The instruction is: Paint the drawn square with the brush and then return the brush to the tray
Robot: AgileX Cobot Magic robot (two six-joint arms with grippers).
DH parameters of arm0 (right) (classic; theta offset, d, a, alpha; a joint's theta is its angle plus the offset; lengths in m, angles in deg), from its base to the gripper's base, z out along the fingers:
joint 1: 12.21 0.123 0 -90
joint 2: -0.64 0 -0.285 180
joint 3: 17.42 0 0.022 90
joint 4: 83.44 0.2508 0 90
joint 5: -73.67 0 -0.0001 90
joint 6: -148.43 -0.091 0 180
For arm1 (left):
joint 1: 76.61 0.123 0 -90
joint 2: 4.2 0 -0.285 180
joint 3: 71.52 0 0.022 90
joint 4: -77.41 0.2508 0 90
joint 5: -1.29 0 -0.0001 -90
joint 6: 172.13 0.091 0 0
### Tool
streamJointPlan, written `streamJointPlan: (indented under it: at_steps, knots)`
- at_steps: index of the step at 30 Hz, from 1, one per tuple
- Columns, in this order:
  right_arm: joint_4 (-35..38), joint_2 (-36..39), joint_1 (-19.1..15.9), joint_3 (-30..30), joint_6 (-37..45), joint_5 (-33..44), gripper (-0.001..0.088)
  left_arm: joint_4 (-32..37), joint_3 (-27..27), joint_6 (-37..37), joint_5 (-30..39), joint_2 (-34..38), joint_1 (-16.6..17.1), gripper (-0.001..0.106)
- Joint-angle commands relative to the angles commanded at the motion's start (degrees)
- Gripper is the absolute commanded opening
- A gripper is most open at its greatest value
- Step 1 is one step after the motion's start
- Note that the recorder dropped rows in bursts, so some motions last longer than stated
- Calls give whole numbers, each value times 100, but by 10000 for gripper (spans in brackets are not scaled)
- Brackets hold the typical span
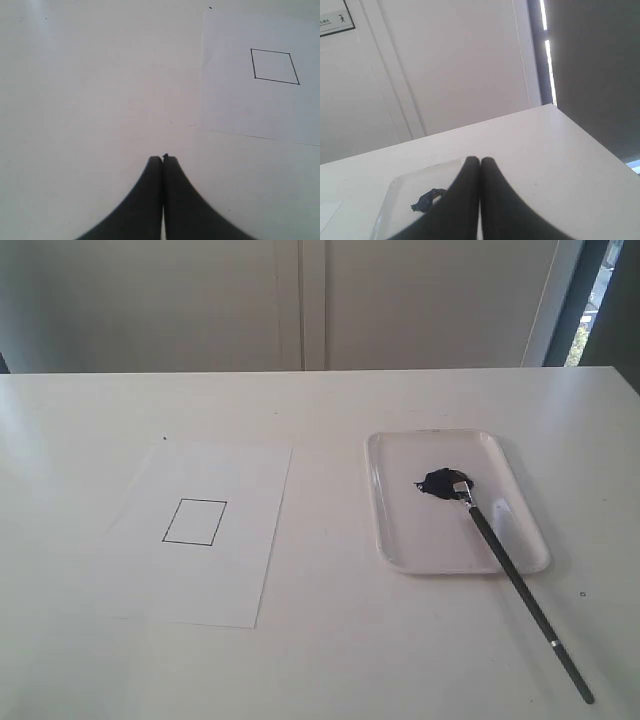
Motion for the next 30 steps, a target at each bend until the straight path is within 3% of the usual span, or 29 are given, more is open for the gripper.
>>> streamJointPlan:
  at_steps: [11, 25, 30]
  knots:
    - [-14, 0, 0, 0, 61, 4, 0, 0, 0, 0, 0, 0, 0, 0]
    - [6, 0, 0, 25, -38, -1033, 0, 0, 0, 0, 0, 0, 0, 0]
    - [6, 0, 0, 248, 108, -806, 0, 0, 0, 0, 0, 0, 0, 0]
